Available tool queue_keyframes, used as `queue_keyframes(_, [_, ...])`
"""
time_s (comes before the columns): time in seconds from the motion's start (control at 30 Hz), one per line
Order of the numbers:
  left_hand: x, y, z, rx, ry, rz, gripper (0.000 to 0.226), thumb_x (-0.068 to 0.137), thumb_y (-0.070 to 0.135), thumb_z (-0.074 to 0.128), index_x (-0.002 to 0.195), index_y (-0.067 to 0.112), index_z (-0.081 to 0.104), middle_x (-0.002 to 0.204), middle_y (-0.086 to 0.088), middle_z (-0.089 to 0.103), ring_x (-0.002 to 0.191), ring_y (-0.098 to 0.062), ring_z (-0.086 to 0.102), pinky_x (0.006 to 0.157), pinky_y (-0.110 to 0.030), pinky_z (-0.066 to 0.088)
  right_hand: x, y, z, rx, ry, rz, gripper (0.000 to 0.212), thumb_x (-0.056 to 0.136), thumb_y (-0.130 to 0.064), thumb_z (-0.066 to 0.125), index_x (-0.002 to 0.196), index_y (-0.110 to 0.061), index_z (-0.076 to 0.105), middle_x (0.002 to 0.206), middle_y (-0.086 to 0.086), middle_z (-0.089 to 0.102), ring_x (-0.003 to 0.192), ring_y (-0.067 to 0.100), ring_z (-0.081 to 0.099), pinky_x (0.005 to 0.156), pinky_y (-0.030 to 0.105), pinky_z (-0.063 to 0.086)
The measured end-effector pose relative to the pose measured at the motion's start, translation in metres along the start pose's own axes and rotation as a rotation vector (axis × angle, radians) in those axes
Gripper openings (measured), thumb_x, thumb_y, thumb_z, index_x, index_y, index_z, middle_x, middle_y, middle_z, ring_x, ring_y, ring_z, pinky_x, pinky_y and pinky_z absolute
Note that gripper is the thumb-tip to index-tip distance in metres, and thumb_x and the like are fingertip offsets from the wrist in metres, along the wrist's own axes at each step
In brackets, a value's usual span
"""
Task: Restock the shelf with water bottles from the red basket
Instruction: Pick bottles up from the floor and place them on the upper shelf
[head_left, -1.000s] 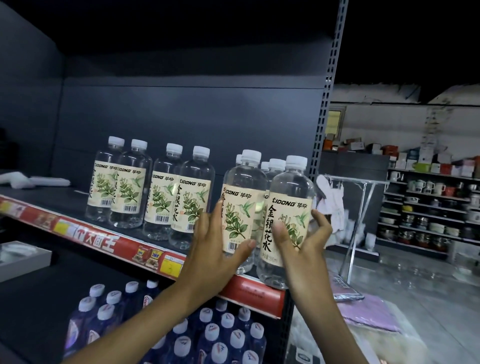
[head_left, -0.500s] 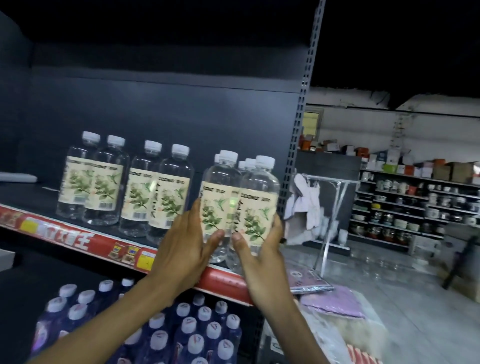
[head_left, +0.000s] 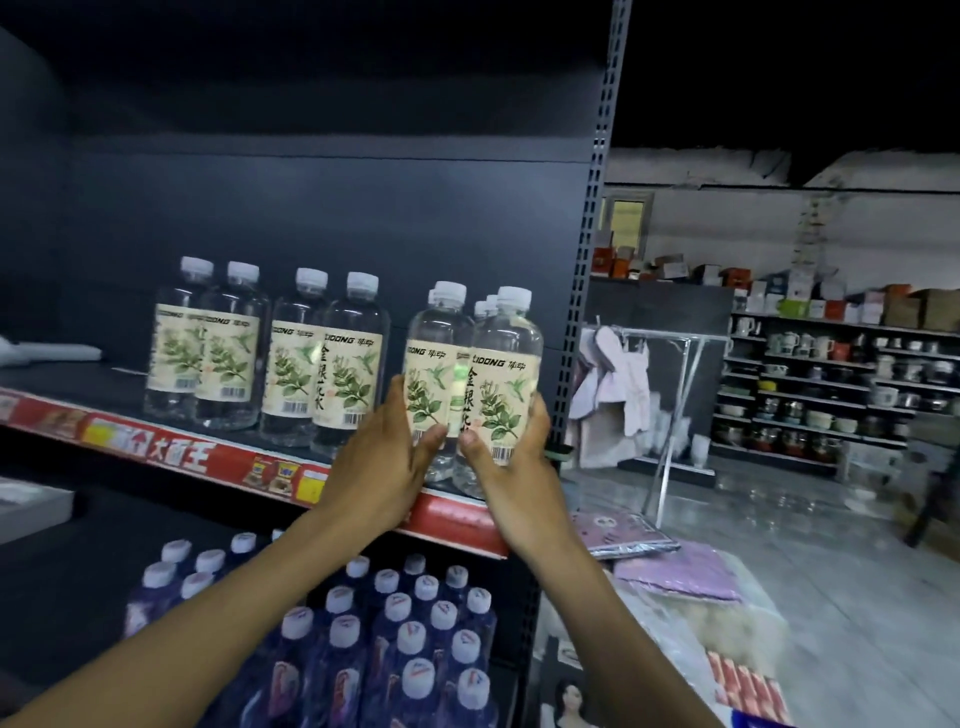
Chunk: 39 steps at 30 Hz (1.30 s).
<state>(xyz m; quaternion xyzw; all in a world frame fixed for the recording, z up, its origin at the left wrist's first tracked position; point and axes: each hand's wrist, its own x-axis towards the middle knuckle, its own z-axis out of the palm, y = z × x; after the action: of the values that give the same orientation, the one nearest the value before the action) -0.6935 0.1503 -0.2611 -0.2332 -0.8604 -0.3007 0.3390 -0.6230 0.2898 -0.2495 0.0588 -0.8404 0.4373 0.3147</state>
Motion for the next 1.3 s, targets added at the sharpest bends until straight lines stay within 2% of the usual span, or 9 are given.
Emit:
queue_keyframes(0.1, [-0.009, 0.001, -0.008, 0.139, -0.001, 0.006, 0.079, 0.097, 0.06, 0.025, 0.155, 0.014, 0.0, 0.15, -0.015, 0.04, 0.135, -0.028, 0.043, 0.105, -0.044, 0.043, -0.008, 0.002, 0.001, -0.079, -0.011, 0.032, 0.096, 0.092, -0.053, 0.054, 0.151, -0.031, -0.018, 0.15, -0.003, 0.042, 0.124, 0.01, 0.049, 0.095, 0.02, 0.031])
queue_keyframes(0.17, [-0.018, 0.003, -0.018, 0.257, 0.012, 0.024, 0.075, 0.099, 0.055, 0.029, 0.155, 0.011, 0.005, 0.146, -0.015, 0.044, 0.131, -0.029, 0.045, 0.103, -0.043, 0.043, -0.018, 0.001, 0.002, -0.141, -0.016, 0.064, 0.1, 0.093, -0.046, 0.057, 0.151, -0.028, -0.022, 0.156, 0.0, 0.03, 0.129, 0.012, 0.044, 0.095, 0.021, 0.028])
queue_keyframes(0.3, [-0.038, -0.001, -0.041, 0.475, 0.047, 0.093, 0.07, 0.101, 0.051, 0.028, 0.154, 0.008, 0.012, 0.138, -0.016, 0.047, 0.122, -0.031, 0.046, 0.098, -0.045, 0.044, -0.045, -0.011, 0.005, -0.45, 0.13, -0.008, 0.091, 0.095, -0.032, 0.057, 0.154, -0.026, -0.012, 0.162, 0.01, 0.0, 0.15, 0.029, 0.006, 0.113, 0.039, 0.025])
queue_keyframes(0.4, [-0.065, -0.015, -0.056, 0.606, 0.036, 0.107, 0.069, 0.1, 0.048, 0.032, 0.154, 0.006, 0.018, 0.131, -0.017, 0.05, 0.117, -0.035, 0.047, 0.092, -0.045, 0.043, -0.067, -0.019, 0.023, -0.443, 0.193, -0.201, 0.079, 0.091, -0.022, 0.056, 0.155, -0.02, 0.009, 0.155, 0.015, 0.016, 0.145, 0.034, 0.018, 0.105, 0.043, 0.04])
queue_keyframes(0.5, [-0.101, -0.035, -0.071, 0.72, 0.047, 0.089, 0.066, 0.1, 0.047, 0.037, 0.149, 0.004, 0.03, 0.125, -0.019, 0.054, 0.112, -0.038, 0.05, 0.085, -0.047, 0.044, -0.084, -0.023, 0.05, -0.386, 0.157, -0.318, 0.068, 0.092, -0.02, 0.056, 0.152, -0.02, 0.024, 0.148, 0.013, 0.027, 0.135, 0.032, 0.032, 0.097, 0.041, 0.046])
queue_keyframes(0.7, [-0.19, -0.095, -0.1, 0.895, -0.13, -0.104, 0.07, 0.096, 0.05, 0.024, 0.149, 0.004, 0.031, 0.117, -0.019, 0.055, 0.101, -0.039, 0.051, 0.075, -0.046, 0.043, -0.127, -0.015, 0.132, -0.287, -0.075, -0.446, 0.06, 0.095, -0.021, 0.055, 0.149, -0.018, 0.03, 0.14, 0.01, 0.033, 0.12, 0.029, 0.044, 0.085, 0.036, 0.049])
queue_keyframes(0.8, [-0.235, -0.124, -0.115, 0.971, -0.207, -0.226, 0.07, 0.096, 0.049, 0.033, 0.151, 0.006, 0.028, 0.121, -0.018, 0.054, 0.106, -0.038, 0.051, 0.079, -0.046, 0.044, -0.147, -0.01, 0.173, -0.235, -0.221, -0.447, 0.059, 0.094, -0.021, 0.056, 0.148, -0.017, 0.032, 0.139, 0.011, 0.033, 0.113, 0.032, 0.049, 0.084, 0.039, 0.05])
queue_keyframes(1.0, [-0.316, -0.161, -0.14, 1.027, -0.29, -0.439, 0.07, 0.094, 0.05, 0.03, 0.15, 0.008, 0.031, 0.124, -0.017, 0.054, 0.109, -0.037, 0.051, 0.083, -0.045, 0.044, -0.186, -0.002, 0.247, -0.13, -0.506, -0.414, 0.057, 0.092, -0.022, 0.058, 0.145, -0.018, 0.036, 0.136, 0.008, 0.032, 0.117, 0.029, 0.048, 0.091, 0.04, 0.047])
queue_keyframes(1.3, [-0.394, -0.232, -0.126, 0.973, -0.442, -0.699, 0.067, 0.098, 0.049, 0.036, 0.152, 0.011, 0.023, 0.132, -0.014, 0.049, 0.12, -0.035, 0.047, 0.092, -0.045, 0.042, -0.228, 0.021, 0.362, -0.198, -0.898, -0.377, 0.056, 0.09, -0.022, 0.057, 0.142, -0.018, 0.037, 0.134, 0.013, 0.033, 0.118, 0.035, 0.047, 0.089, 0.042, 0.049])
